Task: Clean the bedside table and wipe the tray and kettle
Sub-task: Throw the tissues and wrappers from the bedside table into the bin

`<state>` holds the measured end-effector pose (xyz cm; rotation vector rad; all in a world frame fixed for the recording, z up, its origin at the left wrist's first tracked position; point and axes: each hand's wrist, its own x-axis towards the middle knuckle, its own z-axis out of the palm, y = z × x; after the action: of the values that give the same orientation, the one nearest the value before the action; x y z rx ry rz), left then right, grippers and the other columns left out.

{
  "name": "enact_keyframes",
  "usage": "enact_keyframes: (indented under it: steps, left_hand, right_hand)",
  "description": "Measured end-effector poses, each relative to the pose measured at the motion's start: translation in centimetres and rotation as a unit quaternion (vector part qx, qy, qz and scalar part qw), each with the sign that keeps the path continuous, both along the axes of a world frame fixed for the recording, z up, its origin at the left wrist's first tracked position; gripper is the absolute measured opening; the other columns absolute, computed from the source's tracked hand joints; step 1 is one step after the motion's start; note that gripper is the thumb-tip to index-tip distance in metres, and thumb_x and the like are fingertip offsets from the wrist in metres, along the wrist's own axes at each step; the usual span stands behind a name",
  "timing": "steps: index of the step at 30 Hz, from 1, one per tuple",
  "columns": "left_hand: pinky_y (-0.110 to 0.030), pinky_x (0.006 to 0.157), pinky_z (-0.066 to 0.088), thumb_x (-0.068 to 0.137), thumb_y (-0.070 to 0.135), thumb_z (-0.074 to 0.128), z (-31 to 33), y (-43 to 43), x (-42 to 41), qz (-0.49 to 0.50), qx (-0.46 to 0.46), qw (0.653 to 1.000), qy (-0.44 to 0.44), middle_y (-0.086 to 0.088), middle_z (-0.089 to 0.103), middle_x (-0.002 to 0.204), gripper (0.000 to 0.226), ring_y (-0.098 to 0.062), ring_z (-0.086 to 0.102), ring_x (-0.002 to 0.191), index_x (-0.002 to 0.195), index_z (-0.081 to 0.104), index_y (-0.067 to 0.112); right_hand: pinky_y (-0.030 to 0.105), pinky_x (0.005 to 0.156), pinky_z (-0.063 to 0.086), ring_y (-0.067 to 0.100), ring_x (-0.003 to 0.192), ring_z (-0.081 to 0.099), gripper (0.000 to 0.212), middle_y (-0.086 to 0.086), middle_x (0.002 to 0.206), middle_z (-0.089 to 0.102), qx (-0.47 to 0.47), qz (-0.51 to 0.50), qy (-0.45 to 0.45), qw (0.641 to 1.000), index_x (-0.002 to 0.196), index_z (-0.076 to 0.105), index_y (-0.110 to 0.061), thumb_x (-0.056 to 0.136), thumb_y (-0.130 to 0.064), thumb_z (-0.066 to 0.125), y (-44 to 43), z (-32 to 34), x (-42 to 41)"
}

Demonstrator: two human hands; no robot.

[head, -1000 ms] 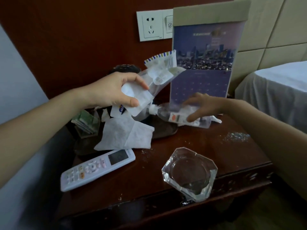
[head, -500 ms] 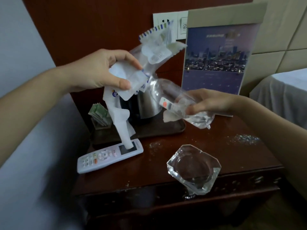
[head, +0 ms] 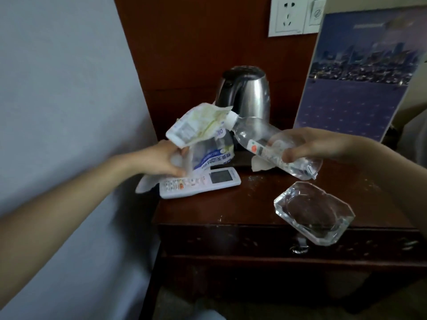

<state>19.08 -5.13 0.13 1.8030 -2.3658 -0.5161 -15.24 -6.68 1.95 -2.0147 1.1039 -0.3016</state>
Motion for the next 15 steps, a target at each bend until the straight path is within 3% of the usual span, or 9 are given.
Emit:
enact_keyframes:
  steps: [2,4,6,9,12,15]
  left_hand:
    - [-0.036,0.11,0.032,0.063,0.062,0.07,-1.2,-0.3,0.6,0.038,0.034,0.997,-0.05,-0.002,0.032,0.141,0.094,-0.024,0.033,0.133,0.138,0.032,0.02]
    - [-0.036,0.113,0.027,0.058,0.067,0.067,-1.4,0.0,0.5,0.065,0.096,0.993,-0.001,-0.001,0.019,0.149,0.109,-0.023,0.026,0.137,0.146,0.015,0.028]
    - [-0.035,0.109,0.035,0.068,0.052,0.074,-1.8,0.1,0.1,0.075,0.117,0.986,0.096,0.003,0.034,0.144,0.092,-0.017,0.039,0.129,0.142,0.023,0.032]
    - [-0.031,0.085,0.05,0.079,0.021,0.074,-2.3,0.3,-0.5,0.11,-0.002,0.983,0.147,0.002,0.065,0.107,0.031,-0.014,0.062,0.096,0.106,0.06,0.024]
    - [-0.039,0.076,0.051,0.074,0.011,0.074,-2.4,0.3,0.2,0.184,-0.124,0.968,0.119,-0.006,0.068,0.091,0.021,-0.025,0.065,0.086,0.095,0.068,0.013]
    - [-0.029,0.066,0.047,0.074,0.002,0.074,-1.7,1.0,0.6,0.211,-0.141,0.944,0.21,-0.003,0.064,0.083,0.024,-0.016,0.059,0.074,0.096,0.068,0.01]
  right_hand:
    - [0.039,0.091,0.049,0.014,0.103,0.063,0.049,-0.006,0.115,0.064,0.009,0.007,-0.015,1.0,0.116,0.058,-0.035,0.067,-0.035,0.066,0.1,-0.3,-0.3]
    - [0.03,0.08,0.048,0.009,0.094,0.065,0.047,-0.008,0.107,0.068,0.005,0.018,-0.048,0.999,0.113,0.059,-0.034,0.066,-0.033,0.066,0.3,-0.3,-0.6]
    - [0.02,0.066,0.047,0.005,0.076,0.067,0.047,-0.009,0.089,0.071,-0.005,0.016,-0.085,0.996,0.11,0.059,-0.028,0.063,-0.03,0.065,0.4,-0.2,-0.7]
    - [0.013,0.052,0.047,0.006,0.059,0.064,0.04,-0.006,0.067,0.069,0.003,0.03,-0.169,0.985,0.107,0.056,-0.015,0.067,-0.017,0.057,0.9,-0.4,-0.6]
    - [0.024,0.066,0.054,0.024,0.082,0.066,0.048,0.01,0.091,0.068,-0.005,0.012,-0.244,0.97,0.112,0.058,-0.014,0.065,-0.024,0.061,0.8,-0.9,-0.7]
    - [0.035,0.075,0.055,0.034,0.088,0.066,0.044,0.015,0.096,0.067,0.002,-0.012,-0.289,0.957,0.117,0.057,-0.016,0.074,-0.023,0.051,1.0,-1.4,-0.7]
